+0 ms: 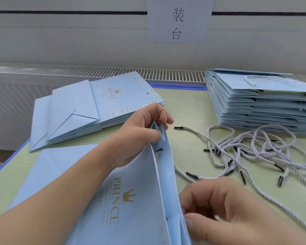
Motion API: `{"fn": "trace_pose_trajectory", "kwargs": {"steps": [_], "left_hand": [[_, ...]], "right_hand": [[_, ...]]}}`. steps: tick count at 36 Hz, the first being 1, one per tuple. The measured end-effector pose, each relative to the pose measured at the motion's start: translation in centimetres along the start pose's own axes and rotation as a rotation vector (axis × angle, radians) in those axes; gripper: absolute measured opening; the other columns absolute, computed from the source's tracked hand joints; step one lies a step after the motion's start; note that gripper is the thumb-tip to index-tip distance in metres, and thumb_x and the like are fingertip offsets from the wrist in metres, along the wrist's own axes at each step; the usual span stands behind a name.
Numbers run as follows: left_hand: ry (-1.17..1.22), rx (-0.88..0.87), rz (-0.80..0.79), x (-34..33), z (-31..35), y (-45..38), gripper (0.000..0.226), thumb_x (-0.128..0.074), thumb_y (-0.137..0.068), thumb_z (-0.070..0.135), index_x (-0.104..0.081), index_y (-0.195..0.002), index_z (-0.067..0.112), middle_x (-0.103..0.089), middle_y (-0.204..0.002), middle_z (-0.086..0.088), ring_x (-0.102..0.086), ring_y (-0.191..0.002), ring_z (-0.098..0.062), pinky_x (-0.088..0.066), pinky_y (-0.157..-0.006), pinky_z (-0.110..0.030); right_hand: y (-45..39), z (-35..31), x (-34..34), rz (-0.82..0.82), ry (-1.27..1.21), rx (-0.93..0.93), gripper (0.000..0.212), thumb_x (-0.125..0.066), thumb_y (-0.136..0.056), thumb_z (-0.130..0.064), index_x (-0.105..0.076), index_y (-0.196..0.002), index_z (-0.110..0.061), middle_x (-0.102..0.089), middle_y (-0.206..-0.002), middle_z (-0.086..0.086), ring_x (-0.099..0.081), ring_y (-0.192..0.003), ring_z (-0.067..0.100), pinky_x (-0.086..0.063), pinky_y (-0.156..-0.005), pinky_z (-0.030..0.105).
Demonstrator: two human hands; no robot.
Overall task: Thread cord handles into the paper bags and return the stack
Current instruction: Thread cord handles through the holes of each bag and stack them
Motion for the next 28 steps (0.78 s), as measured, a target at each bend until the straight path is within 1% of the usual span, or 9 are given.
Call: {"fn": "trace_pose_trajectory", "kwargs": {"steps": [3,6,8,11,16,20,23,26,28], "left_hand": [[-0.010,0.002,-0.013,0.0,0.0,0.0,0.035,-0.036,-0.052,-0.006,-0.046,-0.079,0.014,-0.060,-0.085,0.007,-0.048,-0.073,-0.007,-0.037,-0.057,-0.016],[0.007,0.014,-0.012,0.0,-0.1,0.1,0.036,-0.037,-0.051,-0.007,-0.045,-0.079,0.013,-0.060,-0.084,0.007,-0.049,-0.075,-0.008,-0.038,-0.058,-0.017],[0.025,0.028,-0.020,-0.1,-0.1,0.1,0.035,-0.037,-0.051,-0.007,-0.045,-0.079,0.013,-0.059,-0.083,0.006,-0.050,-0.070,-0.007,-0.038,-0.056,-0.017],[0.052,0.042,-0.018,0.0,-0.3,0.1,0.036,-0.036,-0.051,-0.008,-0.044,-0.079,0.012,-0.059,-0.082,0.004,-0.049,-0.066,-0.008,-0.037,-0.054,-0.018],[0.051,0.043,-0.024,-0.1,-0.3,0.1,0.035,-0.036,-0.052,-0.008,-0.044,-0.079,0.012,-0.059,-0.082,0.003,-0.049,-0.065,-0.008,-0.038,-0.054,-0.018],[0.030,0.048,-0.017,-0.2,-0.4,0.1,0.034,-0.036,-0.050,-0.007,-0.044,-0.078,0.012,-0.060,-0.082,0.003,-0.049,-0.065,-0.008,-0.036,-0.055,-0.020],[0.011,0.053,-0.009,-0.2,-0.6,0.1,0.034,-0.037,-0.050,-0.006,-0.044,-0.078,0.013,-0.059,-0.082,0.003,-0.047,-0.067,-0.009,-0.033,-0.059,-0.026],[0.009,0.055,-0.010,-0.3,-0.6,0.1,0.034,-0.036,-0.050,-0.006,-0.044,-0.078,0.012,-0.060,-0.082,0.003,-0.048,-0.067,-0.009,-0.034,-0.059,-0.026],[0.005,0.056,-0.009,-0.3,-0.6,0.1,0.034,-0.037,-0.050,-0.006,-0.043,-0.078,0.012,-0.059,-0.081,0.003,-0.048,-0.067,-0.009,-0.035,-0.058,-0.024]], "right_hand": [[0.2,-1.1,1.0,0.068,0.346,0.103,0.013,-0.063,-0.077,-0.012,-0.069,-0.072,-0.021,-0.055,-0.063,-0.007,-0.046,-0.060,0.002,-0.035,-0.059,0.014],[0.8,-1.4,2.3,0.062,0.802,0.196,0.007,-0.067,-0.074,-0.037,-0.060,-0.073,-0.037,-0.059,-0.075,-0.019,-0.052,-0.085,-0.001,-0.036,-0.078,0.013],[1.1,-1.0,2.6,-0.034,0.924,0.159,0.013,-0.061,-0.072,-0.050,-0.056,-0.077,-0.040,-0.058,-0.079,-0.021,-0.051,-0.087,-0.002,-0.033,-0.090,0.017],[1.7,-0.8,3.5,-0.175,0.923,0.040,0.018,-0.060,-0.076,-0.052,-0.055,-0.078,-0.036,-0.059,-0.074,-0.016,-0.055,-0.080,0.002,-0.037,-0.093,0.022],[2.5,-1.5,7.0,-0.136,0.764,0.035,0.021,-0.066,-0.079,-0.055,-0.063,-0.073,-0.035,-0.058,-0.065,-0.018,-0.059,-0.073,0.011,-0.045,-0.081,0.033],[3.1,-1.8,10.2,-0.035,0.739,0.050,0.041,-0.056,-0.074,-0.076,-0.068,-0.066,-0.037,-0.058,-0.060,-0.016,-0.057,-0.062,0.004,-0.046,-0.064,0.019],[3.3,-1.7,12.4,0.075,0.780,0.030,0.054,-0.049,-0.066,-0.087,-0.068,-0.062,-0.037,-0.063,-0.060,-0.009,-0.059,-0.059,0.009,-0.050,-0.062,0.029],[3.1,-1.7,11.7,0.039,0.717,0.040,0.044,-0.055,-0.070,-0.080,-0.064,-0.064,-0.037,-0.059,-0.059,-0.016,-0.055,-0.059,0.001,-0.043,-0.060,0.014],[2.8,-2.1,10.6,0.028,0.707,0.060,0.031,-0.057,-0.075,-0.070,-0.063,-0.072,-0.039,-0.062,-0.071,-0.018,-0.058,-0.070,0.000,-0.041,-0.066,0.010]]}}
Point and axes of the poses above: each hand's wrist, its own y-axis away from the middle knuckle, its own x-axis out of the back of the hand, z = x × y, the point moved 8 cm from there along -y, towards the middle knuckle
